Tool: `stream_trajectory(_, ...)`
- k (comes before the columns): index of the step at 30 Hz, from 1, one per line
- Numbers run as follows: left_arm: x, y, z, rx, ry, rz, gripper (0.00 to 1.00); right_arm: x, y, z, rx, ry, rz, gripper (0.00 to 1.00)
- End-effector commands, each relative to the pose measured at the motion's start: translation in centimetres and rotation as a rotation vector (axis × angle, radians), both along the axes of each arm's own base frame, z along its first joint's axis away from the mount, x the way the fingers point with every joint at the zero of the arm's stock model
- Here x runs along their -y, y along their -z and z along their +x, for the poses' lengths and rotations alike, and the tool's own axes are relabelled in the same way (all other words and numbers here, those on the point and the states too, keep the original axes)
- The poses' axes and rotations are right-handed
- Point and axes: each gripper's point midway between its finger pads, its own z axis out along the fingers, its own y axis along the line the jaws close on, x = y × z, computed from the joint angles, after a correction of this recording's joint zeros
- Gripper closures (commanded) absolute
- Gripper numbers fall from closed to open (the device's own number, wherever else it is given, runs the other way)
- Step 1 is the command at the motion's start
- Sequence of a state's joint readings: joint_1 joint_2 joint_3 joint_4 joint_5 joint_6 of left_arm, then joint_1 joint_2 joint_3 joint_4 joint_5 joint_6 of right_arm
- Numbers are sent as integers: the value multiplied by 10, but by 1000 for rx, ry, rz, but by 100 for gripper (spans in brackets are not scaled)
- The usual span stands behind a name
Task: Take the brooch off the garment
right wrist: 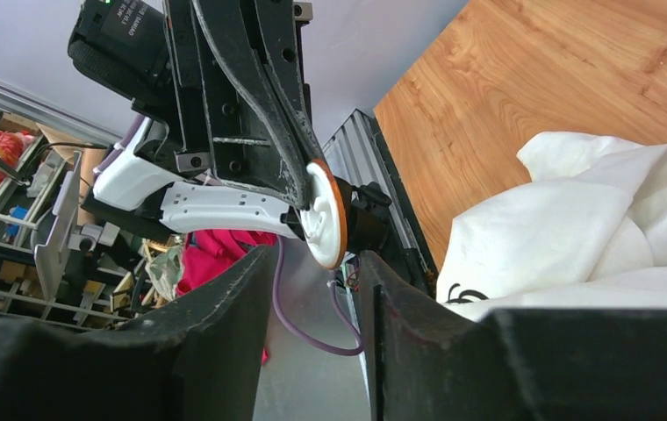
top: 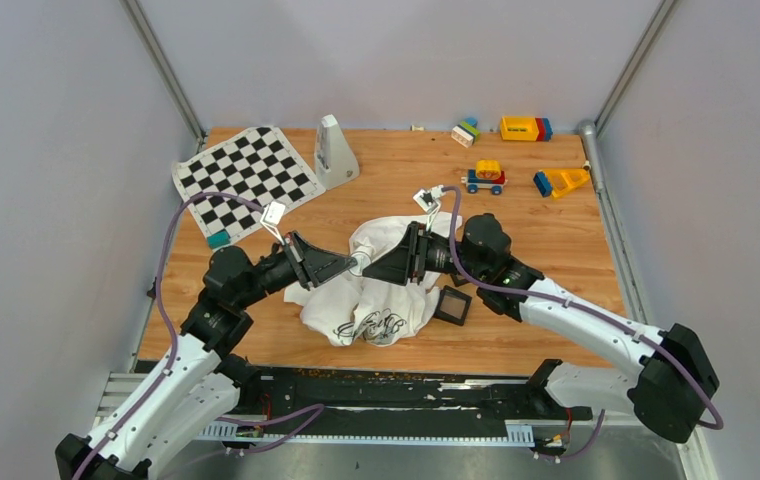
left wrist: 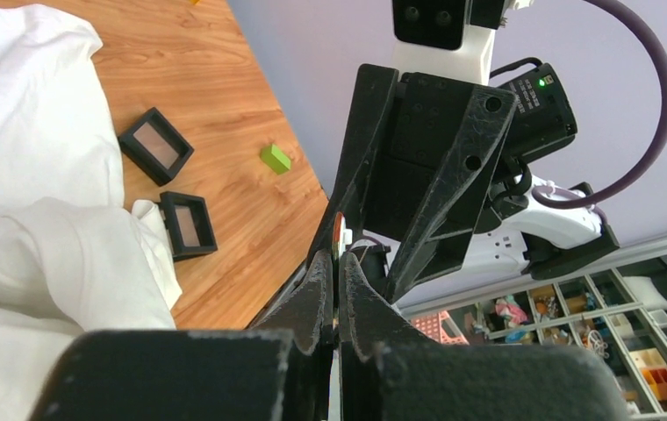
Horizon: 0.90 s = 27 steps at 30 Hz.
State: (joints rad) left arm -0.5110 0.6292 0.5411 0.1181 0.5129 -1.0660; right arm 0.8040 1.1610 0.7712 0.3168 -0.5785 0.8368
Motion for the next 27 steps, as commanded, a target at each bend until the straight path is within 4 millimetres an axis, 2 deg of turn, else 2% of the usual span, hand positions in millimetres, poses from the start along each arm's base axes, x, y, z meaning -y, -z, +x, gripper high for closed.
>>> stream_trajectory(1, 1, -15, -5, 59, 25, -47, 100, -6, -22, 0, 41, -19, 62, 61)
stream_trajectory(12, -3, -20, -10, 163, 22, -70, 100, -12, -25, 4, 23, -21, 52, 71)
stream_trajectory(15, -2, -20, -11, 172, 25, -79, 100, -13, -26, 3, 27, -35, 54, 69)
stream_trajectory(19, -5, -21, -10, 173, 6, -96, 100, -12, -25, 1, 35, -45, 49, 60)
stream_trajectory(27, -8, -26, -10, 178, -18, -149, 100, -16, -27, 0, 52, -67, 59, 60)
